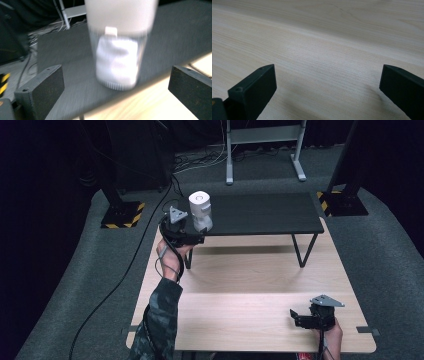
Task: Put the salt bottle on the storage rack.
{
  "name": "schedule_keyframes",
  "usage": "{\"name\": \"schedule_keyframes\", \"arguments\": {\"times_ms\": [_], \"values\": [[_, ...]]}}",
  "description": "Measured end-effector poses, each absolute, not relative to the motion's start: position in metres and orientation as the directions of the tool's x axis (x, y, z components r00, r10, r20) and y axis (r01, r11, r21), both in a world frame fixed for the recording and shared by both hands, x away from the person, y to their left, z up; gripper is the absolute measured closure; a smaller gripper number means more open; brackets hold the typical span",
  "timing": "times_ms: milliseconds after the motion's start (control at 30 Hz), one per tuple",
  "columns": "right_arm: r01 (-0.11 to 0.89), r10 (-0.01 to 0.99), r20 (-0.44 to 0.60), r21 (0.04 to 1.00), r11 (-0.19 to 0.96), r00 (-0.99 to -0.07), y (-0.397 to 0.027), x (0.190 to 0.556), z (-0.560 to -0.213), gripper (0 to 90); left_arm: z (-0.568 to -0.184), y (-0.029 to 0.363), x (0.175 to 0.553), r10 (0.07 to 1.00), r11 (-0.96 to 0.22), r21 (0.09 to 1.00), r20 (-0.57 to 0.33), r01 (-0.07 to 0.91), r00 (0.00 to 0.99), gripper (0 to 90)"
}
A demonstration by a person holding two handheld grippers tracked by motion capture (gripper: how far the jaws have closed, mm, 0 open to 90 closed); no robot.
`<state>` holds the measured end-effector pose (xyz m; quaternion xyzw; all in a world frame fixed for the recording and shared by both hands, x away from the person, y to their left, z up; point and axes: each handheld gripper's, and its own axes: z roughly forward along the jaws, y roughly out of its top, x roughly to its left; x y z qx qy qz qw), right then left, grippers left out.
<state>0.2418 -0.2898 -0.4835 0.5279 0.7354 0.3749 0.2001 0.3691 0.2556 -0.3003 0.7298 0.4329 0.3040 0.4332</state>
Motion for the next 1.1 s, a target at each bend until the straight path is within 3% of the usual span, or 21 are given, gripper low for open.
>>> {"name": "schedule_keyframes", "arguments": {"times_ms": [200,400,633,833,1100], "values": [[0.625,0.927,0.103,0.765,0.158,-0.361,-0.290,0.241,-0.484,0.0,-0.341,0.264,0.334,0.892,-0.257,0.882,0.058,0.396,0.449,0.0],[0.628,0.926,0.105,0.761,0.160,-0.363,-0.290,0.242,-0.483,0.0,-0.408,0.272,0.293,0.889,-0.215,0.877,-0.005,0.429,0.457,0.0],[0.626,0.925,0.107,0.763,0.158,-0.364,-0.291,0.242,-0.484,0.0,-0.463,0.274,0.273,0.877,-0.207,0.821,-0.085,0.532,0.473,0.0],[0.631,0.925,0.117,0.762,0.150,-0.362,-0.293,0.243,-0.484,0.0,-0.481,0.277,0.276,0.876,-0.192,0.773,-0.143,0.604,0.461,0.0],[0.626,0.923,0.114,0.764,0.155,-0.368,-0.293,0.243,-0.484,0.1,-0.476,0.265,0.284,0.870,-0.268,0.745,-0.085,0.611,0.485,1.5]]}}
